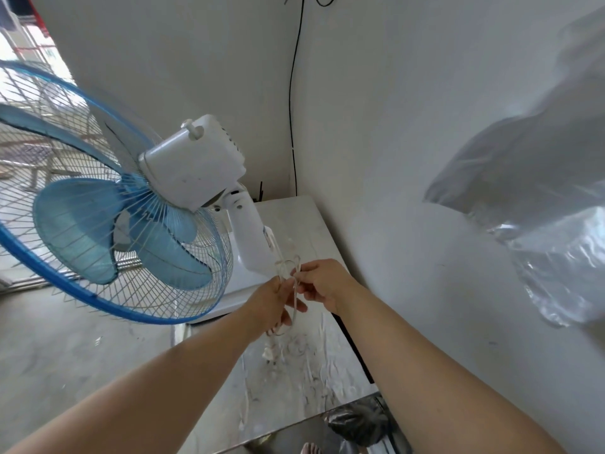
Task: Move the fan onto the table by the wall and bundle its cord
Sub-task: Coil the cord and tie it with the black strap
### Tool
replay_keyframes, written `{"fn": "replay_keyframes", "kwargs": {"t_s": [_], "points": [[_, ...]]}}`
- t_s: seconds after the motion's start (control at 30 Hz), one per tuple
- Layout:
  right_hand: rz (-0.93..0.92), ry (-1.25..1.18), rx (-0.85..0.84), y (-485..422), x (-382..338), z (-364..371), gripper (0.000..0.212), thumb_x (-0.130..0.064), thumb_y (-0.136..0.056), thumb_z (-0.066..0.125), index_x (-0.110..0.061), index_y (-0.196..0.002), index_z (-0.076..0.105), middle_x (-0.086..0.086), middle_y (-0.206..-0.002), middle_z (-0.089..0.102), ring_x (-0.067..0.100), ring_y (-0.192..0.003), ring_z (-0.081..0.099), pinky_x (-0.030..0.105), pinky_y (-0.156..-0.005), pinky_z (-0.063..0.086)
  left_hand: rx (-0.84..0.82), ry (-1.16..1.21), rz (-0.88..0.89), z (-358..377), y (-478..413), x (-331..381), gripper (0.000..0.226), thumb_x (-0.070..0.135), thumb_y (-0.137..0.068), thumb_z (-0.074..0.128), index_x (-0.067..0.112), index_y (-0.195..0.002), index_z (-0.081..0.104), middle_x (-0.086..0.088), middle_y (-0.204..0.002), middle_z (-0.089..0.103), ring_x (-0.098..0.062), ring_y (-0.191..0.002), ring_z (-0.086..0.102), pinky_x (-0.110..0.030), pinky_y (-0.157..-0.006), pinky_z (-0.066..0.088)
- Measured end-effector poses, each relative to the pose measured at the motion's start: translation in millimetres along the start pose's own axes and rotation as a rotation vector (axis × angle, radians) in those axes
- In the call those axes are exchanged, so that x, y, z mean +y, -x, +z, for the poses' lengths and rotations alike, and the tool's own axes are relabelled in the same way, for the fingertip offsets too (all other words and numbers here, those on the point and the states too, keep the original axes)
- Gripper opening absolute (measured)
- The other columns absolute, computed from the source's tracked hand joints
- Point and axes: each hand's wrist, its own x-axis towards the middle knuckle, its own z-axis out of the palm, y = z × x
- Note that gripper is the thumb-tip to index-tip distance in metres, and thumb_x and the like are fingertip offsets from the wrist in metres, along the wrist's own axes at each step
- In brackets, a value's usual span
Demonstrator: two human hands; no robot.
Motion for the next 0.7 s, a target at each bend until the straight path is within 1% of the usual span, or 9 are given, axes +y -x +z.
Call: {"fn": "replay_keyframes", "kwargs": {"t_s": [0.1,0.27,0.33,0.4,0.47,0.53,0.6,0.67,0.7], "points": [[-0.01,0.001,-0.035,1,3,2,0.014,0.0,-0.089,0.058,0.0,-0.078,0.067,0.013,-0.067,0.059,0.014,-0.051,0.052,0.022,-0.052,0.049,0.002,0.029,-0.018,3,-1,4,0.048,0.039,-0.101,0.028,-0.001,-0.108,0.053,-0.003,-0.078,0.069,-0.012,-0.042,0.049,-0.021,-0.04,0.035],[-0.041,0.179,-0.043,1,4,0,0.02,0.001,-0.088,0.054,0.014,-0.098,0.064,0.008,-0.061,0.051,0.012,-0.051,0.043,0.022,-0.049,0.036,-0.029,0.015,0.013,3,-1,7,0.037,0.037,-0.102,0.028,0.011,-0.095,0.053,-0.001,-0.067,0.062,-0.011,-0.042,0.046,-0.021,-0.041,0.033],[-0.062,0.245,-0.043,0,3,-4,0.022,-0.002,-0.084,0.057,0.011,-0.099,0.067,0.004,-0.059,0.05,0.01,-0.051,0.04,0.021,-0.048,0.028,-0.068,0.07,-0.004,3,-2,9,0.036,0.036,-0.102,0.029,0.012,-0.089,0.053,0.0,-0.061,0.053,-0.013,-0.046,0.043,-0.023,-0.046,0.034],[-0.073,0.23,-0.062,0,0,-7,0.015,-0.006,-0.085,0.059,-0.002,-0.09,0.072,0.0,-0.061,0.053,0.01,-0.054,0.039,0.02,-0.051,0.03,-0.108,0.174,-0.022,2,-3,11,0.036,0.035,-0.102,0.031,0.013,-0.08,0.049,0.001,-0.054,0.045,-0.014,-0.048,0.039,-0.024,-0.05,0.032],[-0.045,0.119,-0.032,-4,1,-10,0.016,-0.003,-0.085,0.058,-0.011,-0.089,0.071,0.0,-0.072,0.06,0.011,-0.063,0.047,0.02,-0.059,0.038,-0.122,0.217,-0.041,0,-3,11,0.035,0.034,-0.102,0.032,0.015,-0.076,0.044,0.002,-0.051,0.039,-0.014,-0.049,0.034,-0.024,-0.051,0.029],[-0.047,0.061,0.103,-11,8,-13,0.03,0.006,-0.083,0.052,-0.009,-0.104,0.067,0.008,-0.094,0.061,0.016,-0.076,0.054,0.025,-0.069,0.047,-0.139,0.261,-0.065,-2,-3,10,0.034,0.033,-0.102,0.033,0.016,-0.074,0.042,0.003,-0.05,0.035,-0.012,-0.047,0.03,-0.023,-0.048,0.026],[-0.181,0.305,0.273,-17,17,-18,0.048,0.008,-0.081,0.051,-0.015,-0.122,0.058,0.008,-0.119,0.047,0.017,-0.09,0.053,0.03,-0.082,0.051,-0.183,0.318,-0.084,-6,-1,5,0.034,0.033,-0.102,0.033,0.017,-0.073,0.041,0.005,-0.047,0.034,-0.01,-0.043,0.027,-0.021,-0.044,0.022],[-0.382,0.559,0.241,-20,23,-18,0.053,-0.003,-0.082,0.063,-0.025,-0.129,0.054,0.0,-0.127,0.036,0.01,-0.106,0.046,0.024,-0.095,0.043,-0.232,0.361,-0.088,-9,0,0,0.035,0.035,-0.101,0.033,0.019,-0.071,0.042,0.008,-0.044,0.034,-0.008,-0.039,0.025,-0.019,-0.041,0.02],[-0.438,0.618,0.191,-22,24,-16,0.046,-0.012,-0.083,0.067,-0.025,-0.126,0.057,-0.003,-0.128,0.038,0.006,-0.111,0.042,0.019,-0.098,0.035,-0.242,0.379,-0.083,-11,0,-2,0.036,0.036,-0.101,0.033,0.019,-0.071,0.042,0.008,-0.043,0.034,-0.007,-0.039,0.024,-0.019,-0.04,0.019]]}}
